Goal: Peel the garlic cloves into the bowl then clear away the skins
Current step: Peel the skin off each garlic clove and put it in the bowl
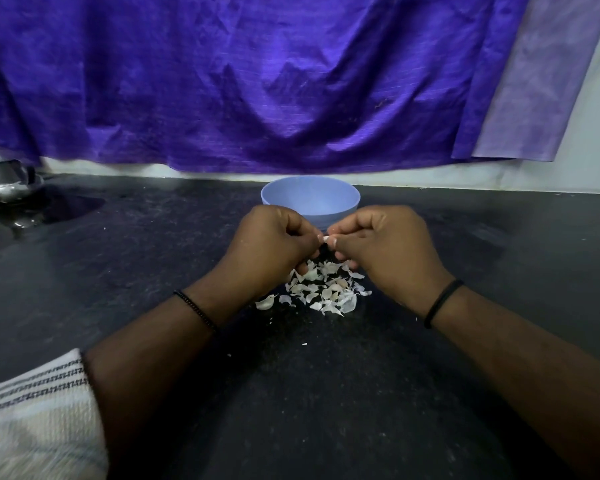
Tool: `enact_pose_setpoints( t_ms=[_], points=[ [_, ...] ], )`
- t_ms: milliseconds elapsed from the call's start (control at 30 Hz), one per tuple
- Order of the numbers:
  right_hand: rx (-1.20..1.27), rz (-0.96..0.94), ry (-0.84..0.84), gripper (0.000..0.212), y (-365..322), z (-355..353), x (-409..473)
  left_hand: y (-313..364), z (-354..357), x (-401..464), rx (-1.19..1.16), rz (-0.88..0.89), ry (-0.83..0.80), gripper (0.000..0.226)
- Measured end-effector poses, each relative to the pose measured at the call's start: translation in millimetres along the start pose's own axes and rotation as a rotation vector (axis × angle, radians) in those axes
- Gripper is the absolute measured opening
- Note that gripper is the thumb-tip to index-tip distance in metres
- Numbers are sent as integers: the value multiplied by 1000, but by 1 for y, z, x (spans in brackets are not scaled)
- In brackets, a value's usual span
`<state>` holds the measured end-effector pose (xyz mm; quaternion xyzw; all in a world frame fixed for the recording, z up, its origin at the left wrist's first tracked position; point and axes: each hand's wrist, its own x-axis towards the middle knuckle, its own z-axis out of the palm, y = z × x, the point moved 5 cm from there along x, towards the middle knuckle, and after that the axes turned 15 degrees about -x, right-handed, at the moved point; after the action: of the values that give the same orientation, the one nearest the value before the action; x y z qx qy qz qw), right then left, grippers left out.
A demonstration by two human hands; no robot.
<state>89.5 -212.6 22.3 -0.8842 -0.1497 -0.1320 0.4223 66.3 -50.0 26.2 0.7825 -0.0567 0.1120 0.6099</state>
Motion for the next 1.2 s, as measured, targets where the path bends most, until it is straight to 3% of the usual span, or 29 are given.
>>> enact_pose_setpoints(
  t_ms=[167, 400, 800, 1067, 1200],
  points=[
    [32, -15, 26, 8, -4, 2, -3, -1, 1, -2, 86, 4, 23, 16],
    [14, 20, -13, 5, 0, 3, -1, 7, 7, -5, 329, 186, 49, 15],
    [-605, -332, 68, 28, -27, 0, -9, 22, 18, -6, 638, 533, -34, 26],
    [-494, -264, 57, 22, -25, 5, -12, 21, 15, -5, 624, 593, 3, 29],
    [-319, -151, 46, 15, -21, -2, -8, 17, 8, -2, 477, 555, -2, 18]
  ],
)
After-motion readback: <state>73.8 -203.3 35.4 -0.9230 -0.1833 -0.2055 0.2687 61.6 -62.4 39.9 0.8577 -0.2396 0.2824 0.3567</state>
